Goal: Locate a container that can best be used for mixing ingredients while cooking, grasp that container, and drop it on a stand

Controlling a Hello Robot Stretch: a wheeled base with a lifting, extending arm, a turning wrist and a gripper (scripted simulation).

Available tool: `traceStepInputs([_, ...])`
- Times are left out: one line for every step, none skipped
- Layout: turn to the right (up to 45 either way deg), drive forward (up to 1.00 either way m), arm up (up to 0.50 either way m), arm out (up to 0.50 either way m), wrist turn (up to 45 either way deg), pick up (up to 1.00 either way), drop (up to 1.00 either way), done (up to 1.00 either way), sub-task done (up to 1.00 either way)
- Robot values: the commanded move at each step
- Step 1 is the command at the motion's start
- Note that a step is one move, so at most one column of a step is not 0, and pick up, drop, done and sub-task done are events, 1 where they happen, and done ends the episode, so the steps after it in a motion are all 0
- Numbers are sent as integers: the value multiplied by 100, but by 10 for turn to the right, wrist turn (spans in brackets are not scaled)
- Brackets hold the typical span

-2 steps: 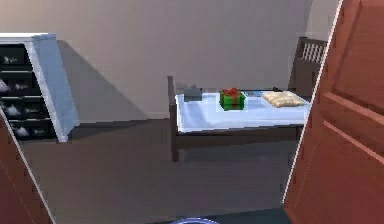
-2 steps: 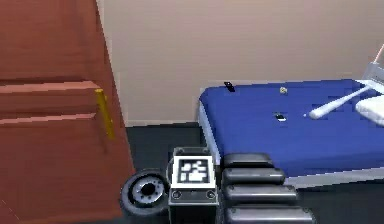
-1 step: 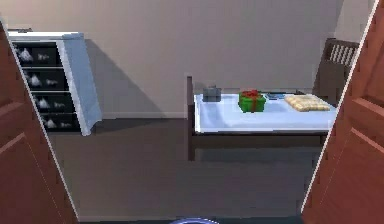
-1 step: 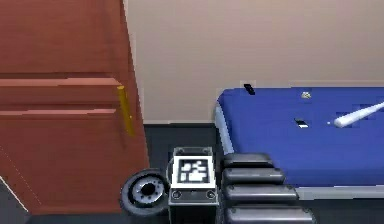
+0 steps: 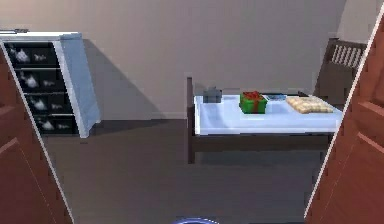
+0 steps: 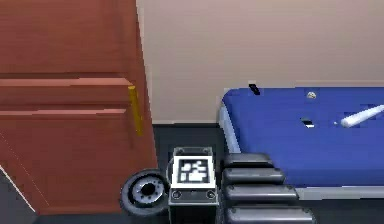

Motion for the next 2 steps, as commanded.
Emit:
traceStepInputs([-120, 0, 0, 0, 0, 0, 0, 0, 0])
traceStepInputs([0, 100, 0, 0, 0, 0, 0, 0, 0])
